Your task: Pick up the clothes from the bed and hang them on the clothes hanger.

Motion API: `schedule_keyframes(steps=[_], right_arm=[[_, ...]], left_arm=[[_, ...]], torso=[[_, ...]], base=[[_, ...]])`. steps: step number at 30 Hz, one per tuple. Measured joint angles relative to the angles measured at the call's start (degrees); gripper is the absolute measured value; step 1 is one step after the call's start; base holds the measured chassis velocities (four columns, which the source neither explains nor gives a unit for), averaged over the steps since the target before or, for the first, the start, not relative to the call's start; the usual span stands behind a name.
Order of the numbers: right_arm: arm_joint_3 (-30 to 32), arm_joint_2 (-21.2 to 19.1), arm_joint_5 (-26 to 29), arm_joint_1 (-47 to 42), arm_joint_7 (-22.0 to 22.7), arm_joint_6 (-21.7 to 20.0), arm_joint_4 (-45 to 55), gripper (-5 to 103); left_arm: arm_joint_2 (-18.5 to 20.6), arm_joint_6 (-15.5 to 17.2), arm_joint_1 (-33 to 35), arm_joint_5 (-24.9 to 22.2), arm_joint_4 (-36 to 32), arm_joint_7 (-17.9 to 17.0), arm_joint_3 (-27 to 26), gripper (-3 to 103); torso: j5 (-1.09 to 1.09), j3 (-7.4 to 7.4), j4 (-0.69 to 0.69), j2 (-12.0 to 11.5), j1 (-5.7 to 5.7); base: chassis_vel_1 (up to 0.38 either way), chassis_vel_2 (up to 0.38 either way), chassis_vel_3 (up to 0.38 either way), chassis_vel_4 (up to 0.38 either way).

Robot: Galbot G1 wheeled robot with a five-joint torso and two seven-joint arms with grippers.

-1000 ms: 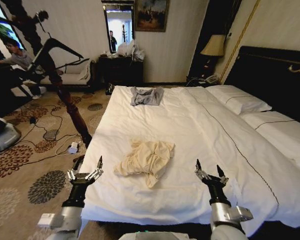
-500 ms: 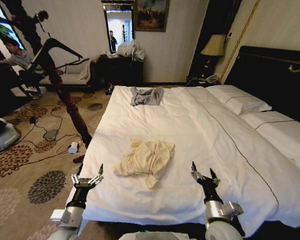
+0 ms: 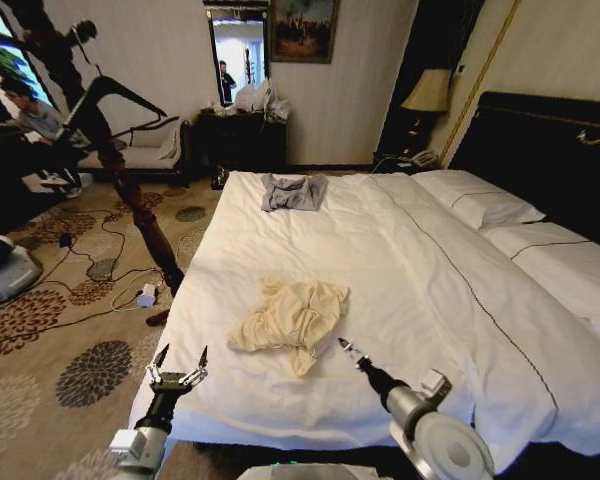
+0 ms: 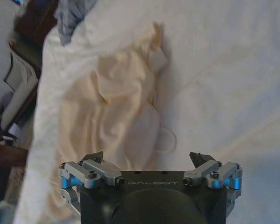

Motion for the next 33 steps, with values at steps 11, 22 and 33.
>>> schedule_keyframes(steps=[11, 22, 33], right_arm=[[-9.71, 4.58, -3.64, 8.68, -6.66, 2.66, -11.24, 91], [-8.91, 5.33, -4.87, 8.53, -7.99, 3.99, -11.72, 48], [-9.35, 6.87, -6.53, 6.95, -7.75, 4.45, -11.28, 15]], left_arm=[[-0.19, 0.16, 0.21, -0.14, -0.99, -0.63, -1.36, 100], [-0.44, 0.18, -0.31, -0.22, -0.33, -1.08, -1.09, 100], [-0.58, -0.02, -0.09, -0.09, -0.22, -1.24, -1.07, 100]], torso=[[-0.01, 0.0, 0.01, 0.0, 0.0], [-0.01, 0.0, 0.0, -0.01, 0.0], [0.0, 0.0, 0.0, -0.01, 0.0]], base=[[0.0, 0.0, 0.0, 0.0], [0.0, 0.0, 0.0, 0.0], [0.0, 0.0, 0.0, 0.0]])
